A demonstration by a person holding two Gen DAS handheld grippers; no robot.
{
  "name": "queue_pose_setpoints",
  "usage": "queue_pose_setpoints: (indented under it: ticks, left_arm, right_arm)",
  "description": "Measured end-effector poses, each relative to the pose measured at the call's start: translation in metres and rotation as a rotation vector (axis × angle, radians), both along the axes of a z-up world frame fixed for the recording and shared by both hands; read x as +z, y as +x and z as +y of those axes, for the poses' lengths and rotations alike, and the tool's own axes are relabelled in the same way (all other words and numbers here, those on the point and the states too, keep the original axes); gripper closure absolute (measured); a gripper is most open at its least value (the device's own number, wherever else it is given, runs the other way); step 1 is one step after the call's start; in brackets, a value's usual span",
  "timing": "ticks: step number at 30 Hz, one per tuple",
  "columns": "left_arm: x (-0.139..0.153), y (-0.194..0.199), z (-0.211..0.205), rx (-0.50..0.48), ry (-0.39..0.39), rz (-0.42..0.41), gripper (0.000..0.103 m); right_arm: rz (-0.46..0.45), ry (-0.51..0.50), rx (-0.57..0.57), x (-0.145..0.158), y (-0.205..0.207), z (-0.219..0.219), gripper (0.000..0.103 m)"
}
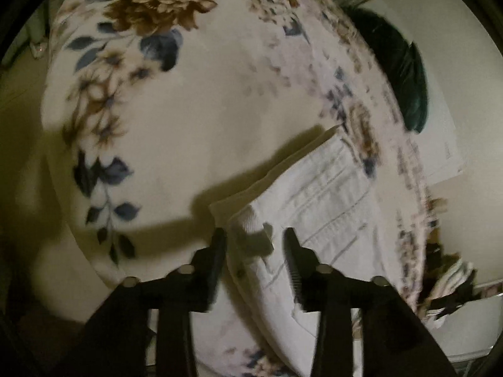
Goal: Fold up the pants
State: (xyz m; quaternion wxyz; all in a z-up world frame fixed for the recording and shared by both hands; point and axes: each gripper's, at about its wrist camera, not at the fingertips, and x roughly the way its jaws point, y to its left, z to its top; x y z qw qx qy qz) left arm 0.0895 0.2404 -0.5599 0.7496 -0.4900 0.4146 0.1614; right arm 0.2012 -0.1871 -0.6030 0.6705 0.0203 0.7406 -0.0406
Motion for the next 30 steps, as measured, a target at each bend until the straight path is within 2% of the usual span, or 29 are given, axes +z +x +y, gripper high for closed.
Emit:
queue_pose_setpoints:
  ticks: [3,4,6,9,10,11,12,14,17,19,20,21,23,24,25,26,29,30]
  left_arm:
    - [-0.026,0.004,0.0,-0.005,-0.087,0.005,0.048]
    - [-0.032,0.012,-0.003,-0.006,-0.095,0.009,0.048]
    - [-0.03,0.02,-0.002,0.001,-0.065,-0.041,0.048]
    - [-0.029,0.034,-0.001,0.004,-0.038,-0.052,0.051]
    - [-0.026,0.036,-0.001,0.011,-0.025,-0.063,0.055]
    - [-0.024,0.038,-0.003,0.012,-0.009,-0.068,0.075]
    - [-0.02,0.039,-0.005,0.007,0.015,-0.071,0.083]
    - [-0.005,0.037,-0.01,-0.005,0.066,-0.104,0.086]
    - [0.013,0.034,-0.019,-0.017,0.081,-0.191,0.085]
    - [0.006,0.038,-0.02,-0.016,0.041,-0.21,0.073]
    - [-0.002,0.04,-0.018,-0.004,0.026,-0.201,0.057]
    - [-0.013,0.043,-0.016,0.007,0.002,-0.188,0.052]
    - [-0.036,0.049,-0.013,0.022,-0.074,-0.168,0.055]
    - [-0.039,0.049,-0.012,0.038,-0.083,-0.18,0.06]
    - [-0.033,0.05,-0.013,0.049,-0.058,-0.195,0.069]
    - [-0.026,0.054,-0.016,0.03,-0.031,-0.197,0.085]
    - [0.017,0.06,-0.033,-0.046,0.116,-0.228,0.087]
    - [0.04,0.06,-0.043,-0.079,0.173,-0.245,0.088]
  right_arm:
    - [-0.001,-0.004,-0.007,-0.001,0.006,-0.002,0.04]
    - [-0.001,-0.006,-0.012,0.0,0.006,-0.003,0.04]
    - [0.0,-0.007,-0.021,-0.004,0.008,-0.003,0.04]
    - [-0.002,-0.001,-0.037,-0.002,0.008,-0.008,0.04]
    - [-0.003,0.002,-0.044,-0.002,0.008,-0.009,0.04]
    - [-0.005,0.005,-0.05,-0.001,0.008,-0.009,0.04]
    - [-0.005,0.006,-0.052,0.001,0.008,-0.014,0.04]
    - [-0.005,0.007,-0.051,0.003,0.009,-0.014,0.04]
    - [-0.006,0.008,-0.053,0.004,0.01,-0.015,0.04]
    - [-0.005,0.006,-0.049,0.003,0.01,-0.014,0.04]
    - [-0.005,0.006,-0.05,0.003,0.011,-0.014,0.04]
    - [-0.003,0.007,-0.052,-0.003,0.012,-0.011,0.04]
    - [0.001,0.015,-0.056,-0.002,0.014,-0.011,0.04]
    - [0.0,0.024,-0.06,-0.001,0.015,-0.012,0.04]
    - [0.0,0.03,-0.062,0.0,0.014,-0.013,0.04]
    - [-0.001,0.036,-0.063,0.002,0.014,-0.014,0.04]
    - [-0.011,0.051,-0.078,0.008,0.013,-0.021,0.04]
    - [-0.012,0.054,-0.085,0.009,0.012,-0.024,0.04]
